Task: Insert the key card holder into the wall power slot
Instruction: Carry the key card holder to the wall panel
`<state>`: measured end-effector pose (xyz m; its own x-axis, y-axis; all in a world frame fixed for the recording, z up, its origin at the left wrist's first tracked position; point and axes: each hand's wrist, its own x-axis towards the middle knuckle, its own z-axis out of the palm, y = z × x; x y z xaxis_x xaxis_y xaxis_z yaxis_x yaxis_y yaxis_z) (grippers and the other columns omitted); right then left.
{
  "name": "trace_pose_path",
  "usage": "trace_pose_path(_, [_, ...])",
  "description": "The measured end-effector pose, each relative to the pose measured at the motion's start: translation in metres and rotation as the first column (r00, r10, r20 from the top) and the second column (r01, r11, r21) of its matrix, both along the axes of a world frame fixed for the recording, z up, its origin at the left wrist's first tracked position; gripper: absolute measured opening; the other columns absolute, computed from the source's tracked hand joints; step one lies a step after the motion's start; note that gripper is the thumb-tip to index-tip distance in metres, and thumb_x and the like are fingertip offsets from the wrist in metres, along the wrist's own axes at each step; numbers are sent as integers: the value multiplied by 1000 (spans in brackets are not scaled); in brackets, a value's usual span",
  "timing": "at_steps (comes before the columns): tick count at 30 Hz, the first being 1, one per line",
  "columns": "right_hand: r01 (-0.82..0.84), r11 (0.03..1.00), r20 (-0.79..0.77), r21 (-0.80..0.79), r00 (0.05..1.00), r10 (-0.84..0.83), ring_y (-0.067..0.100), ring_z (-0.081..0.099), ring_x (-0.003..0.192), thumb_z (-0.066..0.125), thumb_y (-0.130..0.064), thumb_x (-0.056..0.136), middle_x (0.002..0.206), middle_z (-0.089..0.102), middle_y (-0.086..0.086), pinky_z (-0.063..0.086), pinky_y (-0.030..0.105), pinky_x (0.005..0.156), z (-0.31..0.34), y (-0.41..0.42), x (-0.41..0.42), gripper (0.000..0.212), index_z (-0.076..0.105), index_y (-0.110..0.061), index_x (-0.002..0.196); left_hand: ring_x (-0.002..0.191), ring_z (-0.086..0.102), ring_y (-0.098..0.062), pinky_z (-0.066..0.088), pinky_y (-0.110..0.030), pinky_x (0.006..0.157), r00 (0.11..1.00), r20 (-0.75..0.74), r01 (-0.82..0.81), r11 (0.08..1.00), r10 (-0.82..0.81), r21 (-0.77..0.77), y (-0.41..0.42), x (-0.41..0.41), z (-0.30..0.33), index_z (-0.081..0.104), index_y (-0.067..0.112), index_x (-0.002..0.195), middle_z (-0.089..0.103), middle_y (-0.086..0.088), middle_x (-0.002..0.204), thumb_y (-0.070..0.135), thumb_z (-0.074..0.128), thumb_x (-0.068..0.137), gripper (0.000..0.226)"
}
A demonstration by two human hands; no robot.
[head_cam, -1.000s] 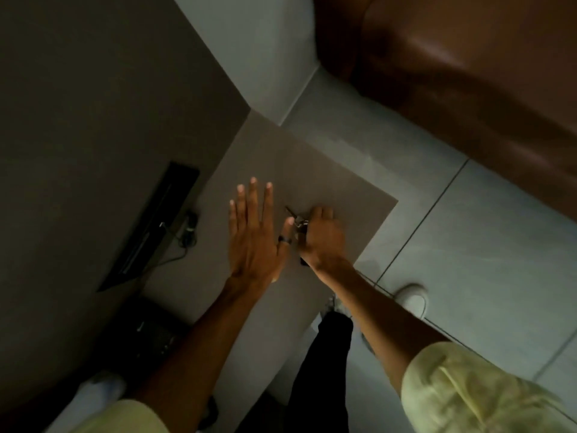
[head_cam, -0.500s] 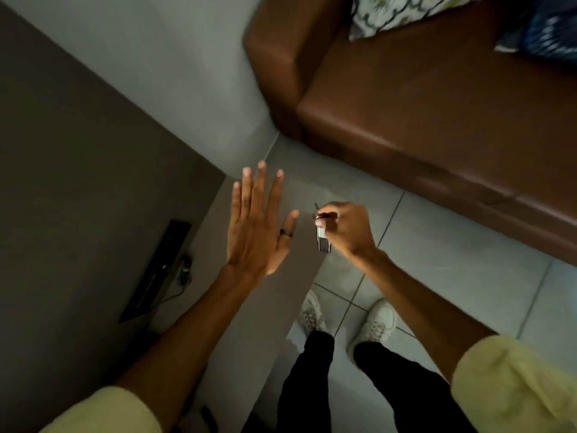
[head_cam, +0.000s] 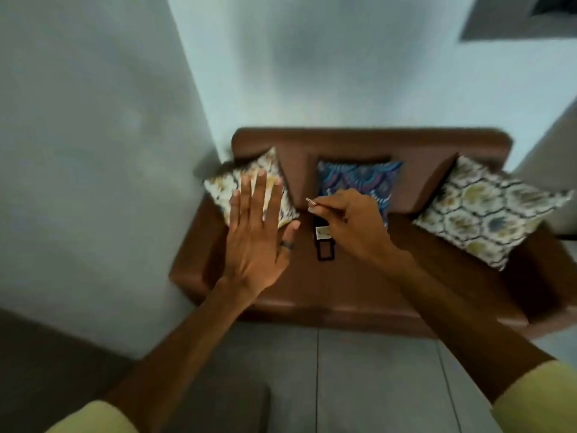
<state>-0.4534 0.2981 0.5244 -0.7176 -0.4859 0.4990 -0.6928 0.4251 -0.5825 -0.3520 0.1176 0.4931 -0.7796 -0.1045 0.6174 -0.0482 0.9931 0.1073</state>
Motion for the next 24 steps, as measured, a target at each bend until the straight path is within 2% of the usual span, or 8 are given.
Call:
trace_pose_path(2, [91,995,-38,-49,995,-93,-3,63,83,80,-17,86,87,82,0,43,-1,75,56,35,-17,13,83,-19,98,166,1,-38,1,-48,137,993,-87,79,997,-80,-19,24,-29,56,21,8,169,11,-20,178,48,38,112,72])
trace_pose_path(4, [137,987,-59,-85,988,-142,-1,68,88,79,-22,86,93,83,-4,53,9,81,103,71,-29,13,83,-24,98,167,-3,-36,1,-49,137,976,-163,136,989,-143,-52,52,-55,104,20,9,170,10,-19,179,45,41,111,72])
trace_pose_path(9, [208,943,-239,-261,932,-271,1,66,81,82,-18,87,87,77,-8,47,2,74,192,180,-45,11,82,-24,96,167,-5,-35,8,-58,135,928,-297,185,971,-223,-153,143,-115,189,16,13,171,5,-15,180,54,35,113,74])
trace_pose_path(12, [248,923,-326,-294,882,-341,11,61,91,82,-20,87,97,73,-4,45,17,75,228,252,-56,10,82,-24,96,167,-2,-37,7,-58,135,900,-360,180,962,-246,-206,204,-145,221,18,12,171,6,-16,180,56,37,111,76])
trace_pose_path(16, [297,900,-426,-318,804,-415,21,57,106,82,-14,86,111,73,2,41,16,90,261,351,-69,10,82,-21,93,167,-2,-37,6,-58,135,872,-417,165,957,-254,-239,284,-179,253,18,12,170,8,-16,180,55,38,111,75])
trace_pose_path(19, [310,903,-480,-297,769,-422,27,60,113,78,-8,88,114,75,5,45,34,100,284,429,-80,9,79,-14,94,167,-2,-37,6,-58,135,843,-472,167,959,-260,-230,355,-206,274,20,12,170,9,-16,179,54,39,111,74])
trace_pose_path(22, [337,904,-421,-265,803,-422,26,59,113,66,-7,96,112,73,1,49,50,100,299,504,-101,8,69,-14,99,166,-6,-36,6,-59,135,833,-491,185,965,-253,-184,427,-234,280,21,12,170,9,-17,179,55,34,111,74])
trace_pose_path(24, [352,903,-358,-245,833,-422,23,57,114,60,-9,100,113,70,-3,51,40,98,303,541,-119,8,64,-17,102,166,-8,-34,6,-58,135,839,-488,192,971,-239,-146,464,-250,277,20,13,170,7,-16,180,56,33,111,74])
